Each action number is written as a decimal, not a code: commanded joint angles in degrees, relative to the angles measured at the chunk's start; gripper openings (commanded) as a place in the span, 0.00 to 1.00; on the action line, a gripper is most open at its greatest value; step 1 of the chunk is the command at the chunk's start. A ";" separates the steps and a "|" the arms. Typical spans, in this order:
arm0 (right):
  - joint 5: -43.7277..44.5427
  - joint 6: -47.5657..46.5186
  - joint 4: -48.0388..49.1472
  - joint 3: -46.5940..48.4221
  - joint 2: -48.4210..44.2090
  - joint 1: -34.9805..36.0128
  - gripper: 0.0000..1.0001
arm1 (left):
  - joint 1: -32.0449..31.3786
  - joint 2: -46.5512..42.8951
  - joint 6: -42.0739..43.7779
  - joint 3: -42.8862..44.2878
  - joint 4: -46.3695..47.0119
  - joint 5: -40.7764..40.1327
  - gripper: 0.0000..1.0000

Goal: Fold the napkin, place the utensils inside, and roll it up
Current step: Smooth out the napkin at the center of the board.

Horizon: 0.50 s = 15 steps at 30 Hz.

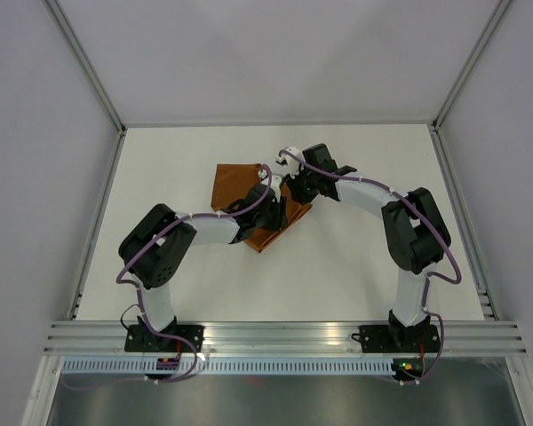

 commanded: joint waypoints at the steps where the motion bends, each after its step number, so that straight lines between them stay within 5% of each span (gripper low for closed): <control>1: 2.17 -0.62 -0.20 0.75 1.36 0.27 0.32 | -0.29 0.16 1.77 0.37 2.93 0.04 0.49; 15: 4.90 -1.33 0.15 -1.97 2.60 -0.17 0.30 | -0.29 -1.86 2.64 -0.86 5.13 -2.77 0.49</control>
